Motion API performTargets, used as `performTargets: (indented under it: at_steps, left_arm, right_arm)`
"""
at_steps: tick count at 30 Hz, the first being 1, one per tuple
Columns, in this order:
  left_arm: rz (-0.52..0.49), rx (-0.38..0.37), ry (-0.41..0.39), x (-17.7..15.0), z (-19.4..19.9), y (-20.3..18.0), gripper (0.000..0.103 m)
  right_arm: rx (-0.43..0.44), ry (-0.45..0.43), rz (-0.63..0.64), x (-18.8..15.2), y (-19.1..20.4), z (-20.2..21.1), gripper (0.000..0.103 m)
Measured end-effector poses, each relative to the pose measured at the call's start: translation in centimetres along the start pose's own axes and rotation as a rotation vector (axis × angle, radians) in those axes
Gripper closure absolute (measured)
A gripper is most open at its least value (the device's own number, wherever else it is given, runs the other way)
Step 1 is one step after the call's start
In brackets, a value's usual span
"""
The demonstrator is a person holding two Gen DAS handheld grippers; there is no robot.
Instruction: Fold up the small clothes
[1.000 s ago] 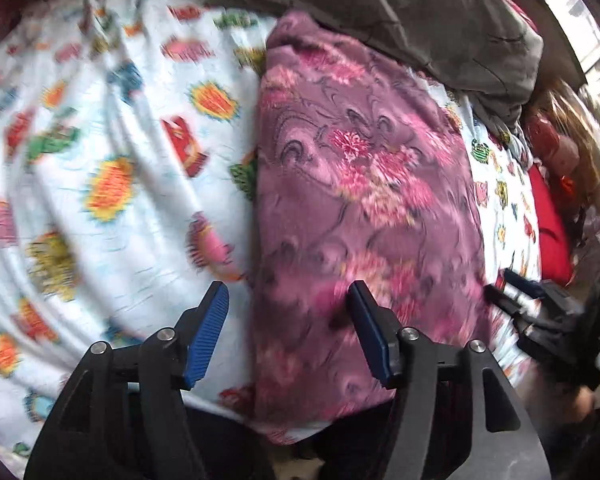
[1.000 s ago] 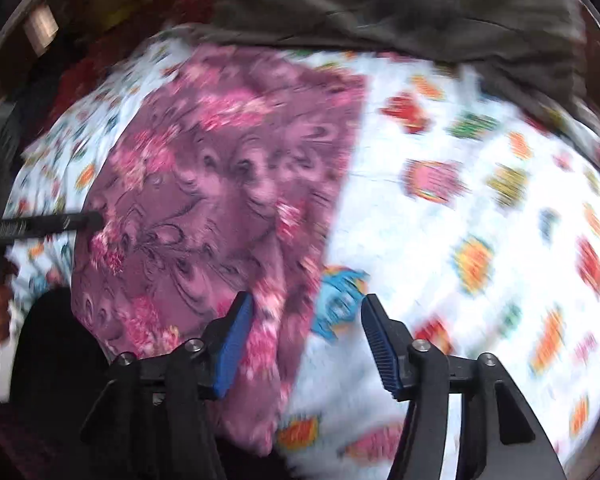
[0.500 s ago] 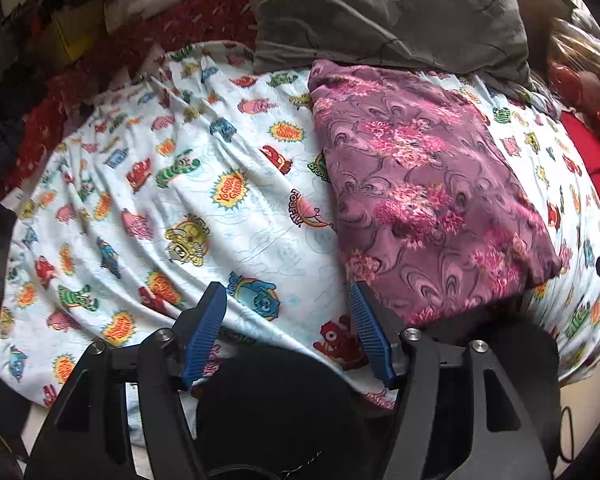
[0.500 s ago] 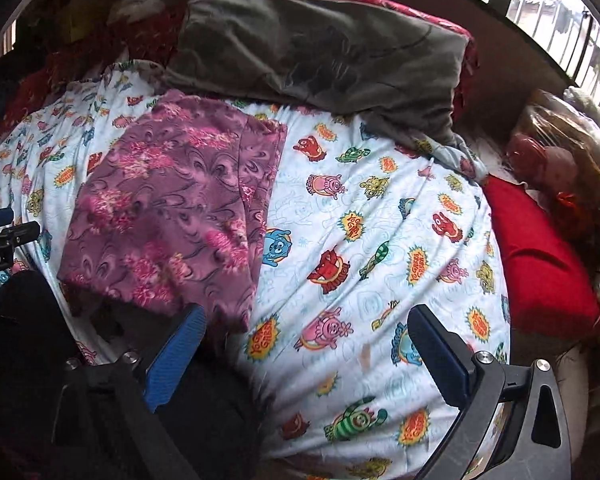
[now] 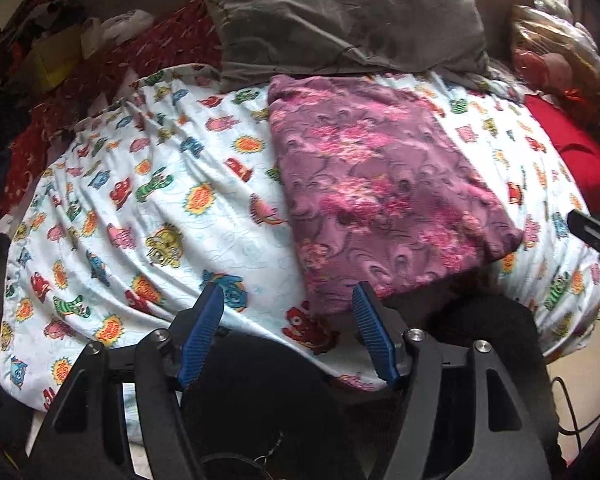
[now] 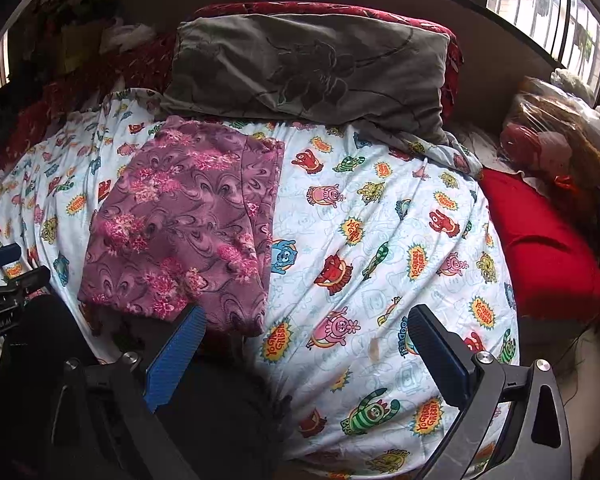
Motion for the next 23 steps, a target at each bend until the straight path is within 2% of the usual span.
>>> performTargets:
  at_steps: [10, 12, 23]
  left_arm:
    - [-0.015, -0.052, 0.004, -0.3, 1.0, -2.0, 0.037]
    - [-0.019, -0.058, 0.001, -0.3, 1.2, -2.4, 0.034]
    - [-0.043, -0.042, 0.011, -0.7, 1.3, -3.1, 0.033]
  right_arm:
    - [0.027, 0.009, -0.037, -0.4, -0.2, -0.4, 0.001]
    - [0.027, 0.010, -0.037, -0.5, -0.2, -0.4, 0.001]
    - [-0.002, -0.007, -0.045, -1.1, -0.8, -0.2, 0.001]
Point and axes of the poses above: each gripper's, at about its wrist camera, not at the fingertips, and z roughly against the way its jaws point, y to its left, x to its top, the point moved 5 cm from there along -z, roughly the way its jaws point, and after that the axes turned 11 degrees about x, right-handed, at the moved point
